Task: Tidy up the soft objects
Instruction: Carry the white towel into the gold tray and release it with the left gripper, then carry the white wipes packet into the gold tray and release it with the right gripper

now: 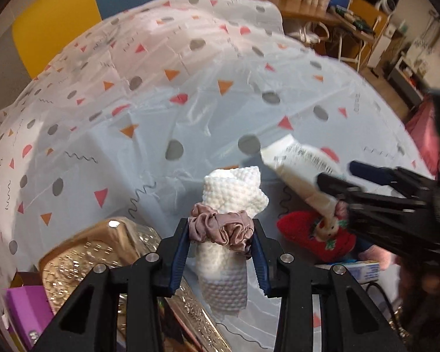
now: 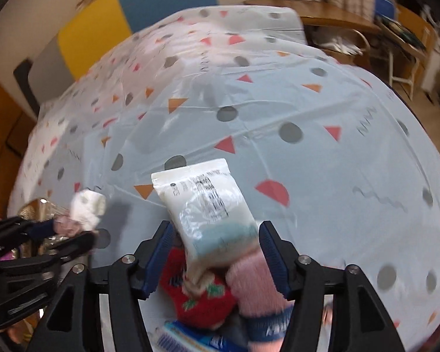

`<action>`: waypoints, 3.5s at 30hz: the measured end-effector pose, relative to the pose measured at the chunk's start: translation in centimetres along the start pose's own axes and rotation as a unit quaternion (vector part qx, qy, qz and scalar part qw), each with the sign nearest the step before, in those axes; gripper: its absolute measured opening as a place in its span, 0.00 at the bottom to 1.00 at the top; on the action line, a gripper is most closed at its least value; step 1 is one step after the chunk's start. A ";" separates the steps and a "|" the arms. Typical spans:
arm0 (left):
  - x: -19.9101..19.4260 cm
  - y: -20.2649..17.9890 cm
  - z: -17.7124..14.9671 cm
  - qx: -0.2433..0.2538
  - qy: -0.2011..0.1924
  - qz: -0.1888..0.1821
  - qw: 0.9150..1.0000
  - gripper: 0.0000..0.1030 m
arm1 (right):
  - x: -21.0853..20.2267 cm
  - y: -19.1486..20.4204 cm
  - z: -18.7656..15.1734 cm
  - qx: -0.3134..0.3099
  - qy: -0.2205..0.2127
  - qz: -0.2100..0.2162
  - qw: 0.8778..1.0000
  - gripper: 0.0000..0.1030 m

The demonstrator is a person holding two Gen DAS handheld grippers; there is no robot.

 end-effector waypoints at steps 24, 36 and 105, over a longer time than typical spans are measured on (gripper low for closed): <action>-16.2 28.0 -0.1 -0.246 -0.148 0.163 0.944 0.40 | 4.3 2.1 -1.4 -0.050 0.020 -0.020 0.998 0.58; -19.9 36.5 -20.0 -0.329 -0.110 0.246 0.905 0.41 | 4.8 3.1 -2.1 -0.079 0.036 -0.052 0.995 0.58; -25.0 23.6 -28.5 -0.252 -0.209 0.260 0.908 1.00 | -6.9 20.7 4.6 -0.159 -0.136 0.016 0.978 0.49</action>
Point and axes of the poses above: each gripper's, at about its wrist camera, not at the fingertips, and x roughly the way its jaws point, y to its left, z to its top, the point moved 4 cm from there along x, roughly the way its jaws point, and after that the axes turned 14 degrees about -y, right-handed, at the moved point
